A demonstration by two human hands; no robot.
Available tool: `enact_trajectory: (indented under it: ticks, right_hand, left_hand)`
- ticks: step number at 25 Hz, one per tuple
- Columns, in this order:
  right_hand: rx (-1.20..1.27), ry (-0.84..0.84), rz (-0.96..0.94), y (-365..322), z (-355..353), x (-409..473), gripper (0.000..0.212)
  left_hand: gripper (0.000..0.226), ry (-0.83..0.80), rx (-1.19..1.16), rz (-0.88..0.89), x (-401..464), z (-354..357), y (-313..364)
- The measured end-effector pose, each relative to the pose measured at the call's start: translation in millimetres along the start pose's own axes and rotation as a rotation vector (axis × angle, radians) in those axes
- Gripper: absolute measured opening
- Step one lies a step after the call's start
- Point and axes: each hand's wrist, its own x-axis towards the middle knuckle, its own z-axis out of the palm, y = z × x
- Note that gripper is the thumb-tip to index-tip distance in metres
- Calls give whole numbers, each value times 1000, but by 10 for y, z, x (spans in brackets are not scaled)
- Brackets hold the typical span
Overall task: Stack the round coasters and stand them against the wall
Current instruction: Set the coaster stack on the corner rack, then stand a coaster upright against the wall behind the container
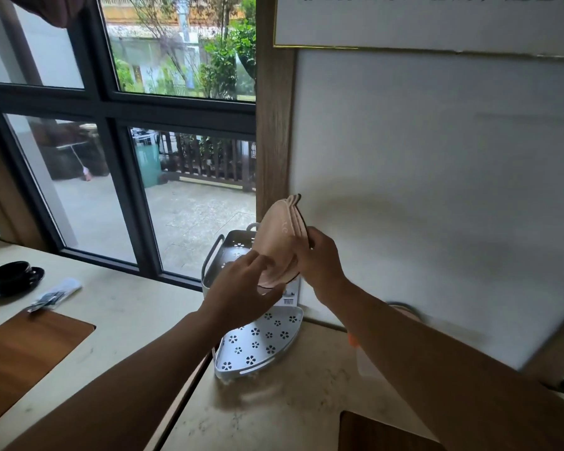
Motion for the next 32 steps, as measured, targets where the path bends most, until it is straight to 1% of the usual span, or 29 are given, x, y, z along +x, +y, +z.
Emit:
enact_trajectory:
  ticks: [1,2,3,5,6,7,8,9,10,11,12,13,14,15,16,18,20,22,25,27,28,32]
  right_hand:
    - [38,15,-15,-60,-124,-23,11]
    - [71,25,-17,-113,-261,-49,7]
    - [82,29,-18,-161,-410,-85,8]
    - [47,16,-33,-235,-713,-177,10]
    - [18,-3,-49,-264,-847,-233,10]
    - [-5,-22,-69,-295,-993,-312,12]
    - [-12,-39,-85,-328,-1131,-398,14]
    - [-15,-52,-99,-349,-1268,-489,18]
    - [-10,-60,-108,-356,-1397,-580,20]
    - [-1,-62,-106,-346,-1523,-673,19]
    - [11,-56,-90,-325,-1637,-768,17]
    - [15,-47,-67,-291,-1730,-846,15]
    - [6,-34,-46,-250,-1808,-913,14]
    - [-11,-13,-25,-200,-1895,-982,14]
    - [-26,9,-6,-144,-1978,-1040,13]
    - [-39,47,20,-3,-2158,-1137,13]
    - [-52,74,28,158,-2332,-1232,24]
    - [-85,98,42,326,-2454,-1337,30]
    - [-189,121,82,563,-2542,-1493,27]
    - [-214,122,100,681,-2568,-1589,34]
    - [-190,126,113,721,-2573,-1625,39]
    - [-49,110,170,832,-2576,-1703,46]
  left_hand:
    - [45,27,-30,3,-3,-37,38]
    - [46,59,-69,-29,4,-64,75]
    - [44,92,-124,-87,21,-77,110]
    - [47,136,-278,-290,74,-77,198]
    - [57,110,-396,-438,99,-75,256]
    - [70,40,-548,-588,114,-63,347]
    - [80,-46,-713,-700,106,-43,459]
    - [82,-137,-866,-763,68,0,583]
    - [74,-231,-1021,-790,20,68,713]
    - [61,-330,-1181,-791,-39,153,854]
    - [54,-415,-1342,-772,-104,252,1010]
    - [56,-468,-1491,-733,-163,354,1150]
    - [60,-482,-1604,-670,-209,457,1271]
    - [60,-470,-1664,-615,-242,554,1398]
    - [56,-435,-1686,-603,-271,628,1501]
    - [47,-333,-1622,-648,-305,742,1643]
    - [39,-288,-1490,-706,-325,843,1735]
    - [37,-292,-1376,-717,-343,908,1795]
    - [39,-266,-1316,-751,-365,1000,1858]
    - [41,-274,-1261,-747,-410,1070,1889]
    - [43,-282,-1251,-743,-434,1113,1904]
    - [46,-285,-1214,-752,-488,1219,2003]
